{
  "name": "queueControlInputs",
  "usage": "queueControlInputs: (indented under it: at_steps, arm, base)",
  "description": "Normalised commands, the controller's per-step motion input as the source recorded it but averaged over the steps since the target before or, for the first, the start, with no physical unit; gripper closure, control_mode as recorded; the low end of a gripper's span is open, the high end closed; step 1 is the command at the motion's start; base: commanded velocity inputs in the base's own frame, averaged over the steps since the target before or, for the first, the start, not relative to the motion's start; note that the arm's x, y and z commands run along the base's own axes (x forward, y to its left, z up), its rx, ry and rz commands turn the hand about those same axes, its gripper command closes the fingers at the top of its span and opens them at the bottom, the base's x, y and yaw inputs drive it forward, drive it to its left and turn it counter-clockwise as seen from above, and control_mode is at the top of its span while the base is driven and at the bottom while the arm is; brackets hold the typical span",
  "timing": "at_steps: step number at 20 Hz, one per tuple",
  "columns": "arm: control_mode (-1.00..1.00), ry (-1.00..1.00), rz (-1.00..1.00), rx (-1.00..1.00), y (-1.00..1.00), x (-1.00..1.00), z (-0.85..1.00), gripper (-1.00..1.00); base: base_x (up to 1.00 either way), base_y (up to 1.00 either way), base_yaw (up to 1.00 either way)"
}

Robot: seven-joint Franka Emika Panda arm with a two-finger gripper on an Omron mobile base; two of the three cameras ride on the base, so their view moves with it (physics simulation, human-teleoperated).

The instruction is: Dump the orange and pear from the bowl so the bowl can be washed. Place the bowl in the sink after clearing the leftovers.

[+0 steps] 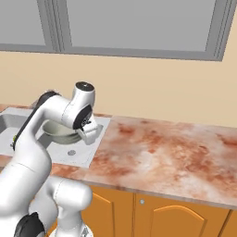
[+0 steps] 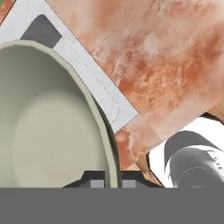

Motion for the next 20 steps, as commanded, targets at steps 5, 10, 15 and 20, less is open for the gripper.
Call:
queueControlInputs:
  at_steps: [5,10,15,20]
  arm:
    - [-1.0,0.04,0.25,0.02,0.24,0.22,-0.13,1.0]
    - [-1.0,0.0,0.05,0.0,0.57,0.36,-0.22,1.0]
    - [-1.0,0.0,0.06,0.02,0.35,0.4,-0.36,1.0]
    - [-1.0,0.02,0.06,0.0,0.17,0.09,-0.47,1.0]
  base:
    - [0.0,0.0,0.0]
    - [0.0,0.0,0.0]
    - [0.0,0.0,0.0]
    - [0.0,0.0,0.0]
